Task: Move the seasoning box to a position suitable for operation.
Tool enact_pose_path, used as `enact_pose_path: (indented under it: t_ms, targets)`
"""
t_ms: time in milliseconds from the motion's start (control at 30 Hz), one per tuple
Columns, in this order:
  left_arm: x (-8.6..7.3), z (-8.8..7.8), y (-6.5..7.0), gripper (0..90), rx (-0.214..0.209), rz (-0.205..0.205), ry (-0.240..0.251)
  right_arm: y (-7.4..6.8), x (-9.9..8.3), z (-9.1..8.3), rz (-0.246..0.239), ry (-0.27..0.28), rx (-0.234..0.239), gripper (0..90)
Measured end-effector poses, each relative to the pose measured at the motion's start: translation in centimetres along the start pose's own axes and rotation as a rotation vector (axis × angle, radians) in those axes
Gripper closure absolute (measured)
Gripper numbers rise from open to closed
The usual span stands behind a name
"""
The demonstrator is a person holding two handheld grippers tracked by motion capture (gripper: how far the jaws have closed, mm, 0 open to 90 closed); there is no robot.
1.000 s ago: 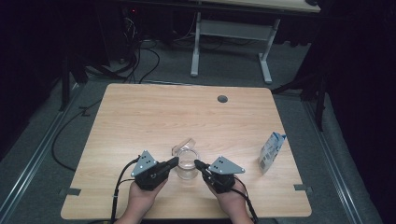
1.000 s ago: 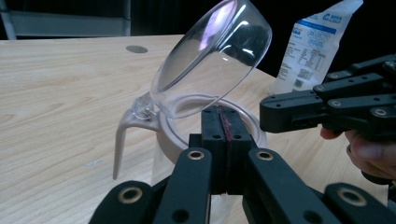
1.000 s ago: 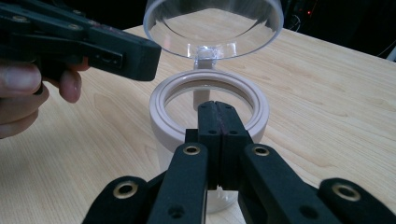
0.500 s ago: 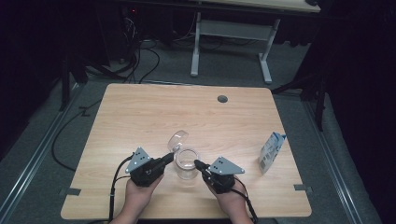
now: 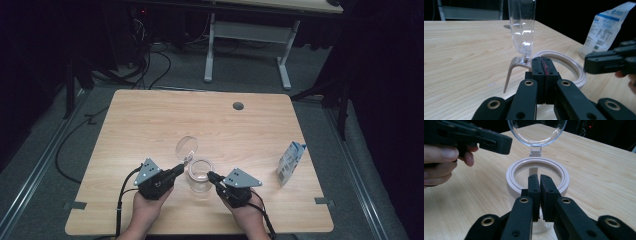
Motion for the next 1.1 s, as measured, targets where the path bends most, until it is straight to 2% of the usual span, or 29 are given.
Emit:
enact_pose_path:
  t_ms: [133, 167, 367, 467, 800, 1000, 1100]
  targets:
    - [-0.8, -0.4, -0.6, 89.6, 0.025, 0.020, -0.038, 0.2, 0.4, -0.7, 0.008, 0.032, -0.003, 83.2]
    - [-1.2, -0.6, -0.9, 89.4, 0.037, 0.037, -0.059, 0.4, 0.4, -0.9, 0.010, 0.033, -0.009, 82.0]
    - [-3.1, -1.7, -2.1, 87.9, 0.070, 0.078, -0.143, 2.2, -0.3, -1.7, 0.031, 0.050, -0.061, 79.1]
    - [-4.0, -2.0, -2.5, 87.7, 0.088, 0.063, -0.150, 3.0, -1.1, -1.7, 0.028, 0.032, -0.082, 78.7]
    - [-5.4, -1.9, -2.0, 84.0, 0.074, 0.119, -0.205, 5.8, -3.8, -1.8, 0.090, -0.028, -0.143, 76.1]
    - [-5.6, -2.2, -2.4, 80.2, 0.072, 0.096, -0.208, 7.1, -5.0, -2.7, 0.109, -0.041, -0.195, 71.1]
    - [-5.6, -2.2, -2.5, 75.5, 0.063, 0.076, -0.208, 7.4, -5.3, -3.3, 0.107, -0.037, -0.227, 69.2]
Point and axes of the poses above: each handheld gripper's, and its own axes: z roughly forward along the jaws, x roughly out of its top, y roughly to its right, the point moved 6 cm from there along z, roughly forward along the jaws, and after that the axes turned 9 degrees about z, right-handed, at the moved point
